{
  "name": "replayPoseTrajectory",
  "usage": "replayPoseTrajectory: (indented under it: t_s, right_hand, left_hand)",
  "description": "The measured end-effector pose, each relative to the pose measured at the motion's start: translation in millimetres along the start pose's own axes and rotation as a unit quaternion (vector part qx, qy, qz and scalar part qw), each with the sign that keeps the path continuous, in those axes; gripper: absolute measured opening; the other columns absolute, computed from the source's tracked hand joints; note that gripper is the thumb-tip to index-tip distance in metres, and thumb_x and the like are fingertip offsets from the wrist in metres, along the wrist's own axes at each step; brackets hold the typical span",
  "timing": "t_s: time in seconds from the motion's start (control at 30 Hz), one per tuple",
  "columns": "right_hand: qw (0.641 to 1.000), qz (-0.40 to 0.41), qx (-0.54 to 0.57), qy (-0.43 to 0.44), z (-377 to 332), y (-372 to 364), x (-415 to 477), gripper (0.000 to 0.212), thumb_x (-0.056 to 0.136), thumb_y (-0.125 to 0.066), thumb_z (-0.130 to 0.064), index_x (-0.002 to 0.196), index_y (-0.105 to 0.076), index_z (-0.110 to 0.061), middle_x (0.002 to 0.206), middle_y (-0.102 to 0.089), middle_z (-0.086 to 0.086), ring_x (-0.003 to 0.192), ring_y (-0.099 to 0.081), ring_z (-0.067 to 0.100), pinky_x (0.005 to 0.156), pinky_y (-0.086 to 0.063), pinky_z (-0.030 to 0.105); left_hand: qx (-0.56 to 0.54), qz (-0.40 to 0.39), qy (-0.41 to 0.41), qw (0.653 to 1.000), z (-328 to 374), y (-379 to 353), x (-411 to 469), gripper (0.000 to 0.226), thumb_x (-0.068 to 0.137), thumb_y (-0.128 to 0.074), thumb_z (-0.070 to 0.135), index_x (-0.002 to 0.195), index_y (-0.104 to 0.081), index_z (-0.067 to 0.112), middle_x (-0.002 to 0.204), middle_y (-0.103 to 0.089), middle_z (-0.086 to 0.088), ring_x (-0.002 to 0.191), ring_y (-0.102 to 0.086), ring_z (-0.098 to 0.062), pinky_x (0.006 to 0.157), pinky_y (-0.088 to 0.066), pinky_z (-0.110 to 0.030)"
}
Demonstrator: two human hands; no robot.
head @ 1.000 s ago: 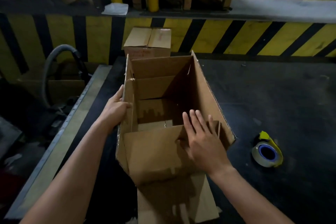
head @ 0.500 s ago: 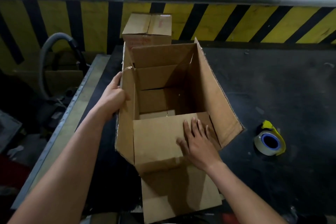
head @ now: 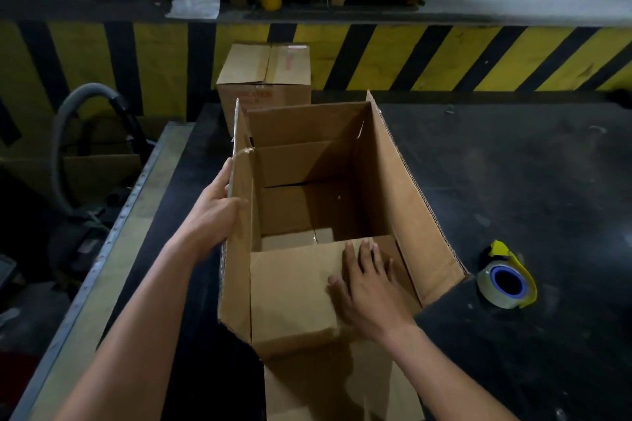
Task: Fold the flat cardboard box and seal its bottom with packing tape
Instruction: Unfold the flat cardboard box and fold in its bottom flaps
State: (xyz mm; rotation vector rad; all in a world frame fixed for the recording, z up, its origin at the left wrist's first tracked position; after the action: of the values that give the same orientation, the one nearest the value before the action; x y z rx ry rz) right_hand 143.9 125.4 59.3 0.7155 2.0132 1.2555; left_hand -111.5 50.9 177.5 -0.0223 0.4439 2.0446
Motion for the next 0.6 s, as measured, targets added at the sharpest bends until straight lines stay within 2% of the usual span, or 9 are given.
replayPoseTrajectory:
  t_s: [0.07, 0.13, 0.23, 0.3, 0.43, 0.47, 0.53, 0.6]
  right_hand:
    - [0.999, 0.012, 0.039, 0.007, -10.3, 16.0, 23.2, 0.077, 0.098, -0.015, -0.068, 0.157, 0.011, -0.026, 0.164, 0.016, 0.007, 0.150, 0.017, 0.024, 0.120, 0.008, 0.044]
    - [0.997, 0.030, 0.065, 0.020, -19.8, 33.6, 55.4, 0.076, 0.099, -0.021, -0.066, 0.158, 0.006, -0.026, 0.165, 0.010, 0.006, 0.152, 0.010, 0.023, 0.120, 0.003, 0.041]
    - [0.992, 0.082, 0.093, 0.031, -34.9, 62.5, 108.5, 0.070, 0.102, -0.032, -0.054, 0.159, -0.004, -0.023, 0.166, -0.001, 0.009, 0.153, 0.001, 0.024, 0.121, -0.004, 0.043]
    - [0.987, 0.115, 0.109, 0.035, -46.7, 82.0, 148.5, 0.069, 0.103, -0.037, -0.047, 0.159, -0.008, -0.020, 0.166, -0.006, 0.011, 0.153, -0.003, 0.025, 0.122, -0.008, 0.045]
    - [0.982, 0.168, 0.074, 0.044, -63.1, 111.1, 219.3, 0.070, 0.102, -0.042, -0.040, 0.159, -0.007, -0.017, 0.166, -0.004, 0.014, 0.153, -0.001, 0.029, 0.121, -0.010, 0.051]
    - [0.981, 0.183, 0.050, 0.047, -65.2, 116.6, 233.2, 0.071, 0.102, -0.042, -0.040, 0.158, -0.006, -0.017, 0.166, -0.002, 0.015, 0.153, 0.000, 0.031, 0.121, -0.009, 0.052]
    - [0.980, 0.191, 0.006, 0.056, -67.7, 124.3, 255.2, 0.072, 0.102, -0.041, -0.041, 0.158, -0.002, -0.018, 0.166, 0.003, 0.014, 0.152, 0.005, 0.032, 0.120, -0.005, 0.055]
    - [0.982, 0.177, -0.023, 0.060, -68.1, 128.7, 270.8, 0.073, 0.101, -0.041, -0.044, 0.158, -0.001, -0.020, 0.166, 0.002, 0.013, 0.152, 0.009, 0.033, 0.119, -0.002, 0.059]
  left_hand:
    - [-0.011, -0.003, 0.000, 1.000, 1.1, 1.8, 1.5, 0.076, 0.101, -0.051, 0.003, 0.137, -0.031, 0.067, 0.110, -0.054, 0.031, 0.091, -0.068, 0.004, 0.062, -0.056, -0.020]
    - [-0.021, -0.007, 0.016, 1.000, -1.8, 6.2, 3.2, 0.082, 0.101, -0.052, 0.005, 0.153, -0.019, 0.059, 0.123, -0.051, 0.028, 0.096, -0.066, 0.001, 0.069, -0.056, -0.024]
    - [-0.035, 0.002, 0.038, 0.999, -4.4, 10.1, 2.9, 0.083, 0.102, -0.052, 0.008, 0.156, -0.011, 0.055, 0.150, -0.038, 0.017, 0.113, -0.055, -0.005, 0.087, -0.052, -0.037]
    - [-0.037, 0.010, 0.040, 0.998, -3.0, 11.0, 5.1, 0.083, 0.102, -0.053, 0.009, 0.155, -0.011, 0.057, 0.153, -0.033, 0.016, 0.117, -0.050, -0.009, 0.092, -0.050, -0.042]
    - [-0.036, 0.005, 0.031, 0.999, -0.9, 6.6, 6.8, 0.086, 0.099, -0.057, 0.008, 0.137, -0.017, 0.074, 0.116, -0.043, 0.032, 0.097, -0.057, -0.002, 0.068, -0.052, -0.027]
    - [-0.037, 0.003, 0.034, 0.999, -3.0, 6.5, 7.8, 0.088, 0.098, -0.058, 0.009, 0.139, -0.016, 0.074, 0.112, -0.043, 0.033, 0.096, -0.058, -0.001, 0.065, -0.053, -0.024]
    - [-0.037, 0.002, 0.037, 0.999, -9.4, 8.2, 11.0, 0.091, 0.098, -0.059, 0.012, 0.148, -0.008, 0.069, 0.116, -0.037, 0.036, 0.094, -0.058, 0.005, 0.059, -0.054, -0.020]
    - [-0.037, 0.004, 0.033, 0.999, -12.9, 10.9, 13.7, 0.092, 0.098, -0.061, 0.014, 0.150, -0.005, 0.065, 0.125, -0.033, 0.035, 0.097, -0.053, 0.009, 0.061, -0.053, -0.018]
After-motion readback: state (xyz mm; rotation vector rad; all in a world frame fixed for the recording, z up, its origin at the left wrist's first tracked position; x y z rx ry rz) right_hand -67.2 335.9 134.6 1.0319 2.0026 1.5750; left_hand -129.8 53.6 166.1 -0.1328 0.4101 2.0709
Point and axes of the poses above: each hand's wrist, its own x-axis towards the middle knuckle, its own y-axis out of the back of the hand, z = x × y, the point moved 1 cm from there along x, towards the middle knuckle
